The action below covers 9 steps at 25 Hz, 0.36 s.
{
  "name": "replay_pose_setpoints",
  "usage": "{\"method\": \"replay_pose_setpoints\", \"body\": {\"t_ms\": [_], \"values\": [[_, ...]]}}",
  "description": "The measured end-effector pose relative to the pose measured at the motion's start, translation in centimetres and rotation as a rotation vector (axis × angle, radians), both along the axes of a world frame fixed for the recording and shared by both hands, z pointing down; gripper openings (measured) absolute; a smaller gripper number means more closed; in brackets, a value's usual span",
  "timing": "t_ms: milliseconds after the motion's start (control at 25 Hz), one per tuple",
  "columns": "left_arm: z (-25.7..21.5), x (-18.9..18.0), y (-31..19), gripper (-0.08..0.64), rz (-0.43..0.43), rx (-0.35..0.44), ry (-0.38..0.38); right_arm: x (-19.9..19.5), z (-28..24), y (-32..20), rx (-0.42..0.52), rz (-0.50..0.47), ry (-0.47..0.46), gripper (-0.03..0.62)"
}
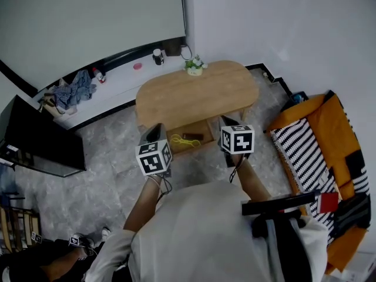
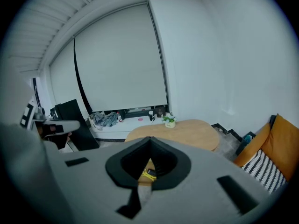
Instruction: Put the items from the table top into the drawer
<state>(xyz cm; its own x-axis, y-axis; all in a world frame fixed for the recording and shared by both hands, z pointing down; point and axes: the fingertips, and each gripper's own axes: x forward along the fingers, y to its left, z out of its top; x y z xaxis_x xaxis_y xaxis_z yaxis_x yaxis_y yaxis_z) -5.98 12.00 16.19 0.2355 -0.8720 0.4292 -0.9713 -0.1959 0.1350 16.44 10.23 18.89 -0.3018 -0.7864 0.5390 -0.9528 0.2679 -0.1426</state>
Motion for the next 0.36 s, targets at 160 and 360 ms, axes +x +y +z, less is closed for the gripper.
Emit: {"method": "replay_pose_setpoints", "body": {"t_ms": [160,360], "values": [[0.23,-0.34,-0.19,0.011,-0.018,-0.004,0.012,-0.28,0.21,-0.2,-0.007,-0.004,-0.009,-0.008],[0.33,-0.44,-0.19,0.009,-0.028,-0.01,0.014,-0.38,0.28,-0.27,-0.009,-0.006,-0.008,-0.009]]}}
